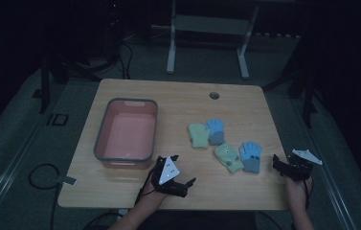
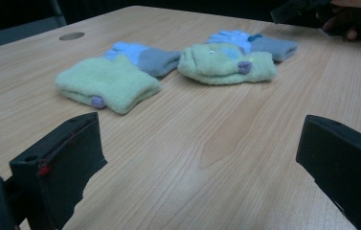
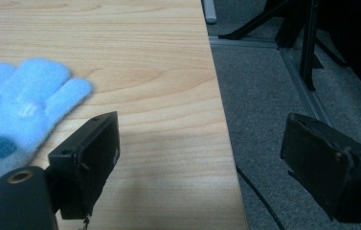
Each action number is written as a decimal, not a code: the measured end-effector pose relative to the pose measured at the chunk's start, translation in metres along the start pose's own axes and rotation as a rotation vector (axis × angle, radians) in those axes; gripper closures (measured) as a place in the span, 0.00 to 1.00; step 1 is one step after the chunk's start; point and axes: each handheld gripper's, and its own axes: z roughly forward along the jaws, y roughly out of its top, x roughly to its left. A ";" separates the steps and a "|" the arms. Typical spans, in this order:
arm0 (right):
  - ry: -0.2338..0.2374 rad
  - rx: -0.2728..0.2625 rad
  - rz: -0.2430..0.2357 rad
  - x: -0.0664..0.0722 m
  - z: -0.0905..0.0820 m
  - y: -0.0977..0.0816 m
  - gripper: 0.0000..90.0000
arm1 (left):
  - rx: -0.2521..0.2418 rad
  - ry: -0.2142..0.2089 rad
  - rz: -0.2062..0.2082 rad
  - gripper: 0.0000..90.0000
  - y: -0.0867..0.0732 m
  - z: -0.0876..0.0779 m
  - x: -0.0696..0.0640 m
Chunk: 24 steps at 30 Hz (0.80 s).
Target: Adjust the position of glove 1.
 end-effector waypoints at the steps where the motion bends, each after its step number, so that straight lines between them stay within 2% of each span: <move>1: 0.006 0.000 0.006 0.000 0.000 0.001 0.15 | 0.001 0.000 -0.001 0.03 0.000 0.000 0.000; 4: 0.006 0.002 0.006 -0.001 0.000 0.003 0.15 | 0.000 -0.001 0.001 0.03 0.000 0.000 0.000; 10: 0.041 0.003 0.029 -0.001 -0.008 0.006 0.15 | -0.004 -0.007 0.003 0.03 0.000 0.000 -0.001; 19: 0.064 -0.083 -0.024 0.013 -0.025 0.029 0.14 | -0.002 -0.006 0.009 0.03 0.000 0.000 -0.002; 24: 0.093 -0.095 -0.017 0.019 -0.030 0.041 0.14 | -0.001 -0.010 0.009 0.03 0.000 0.001 -0.002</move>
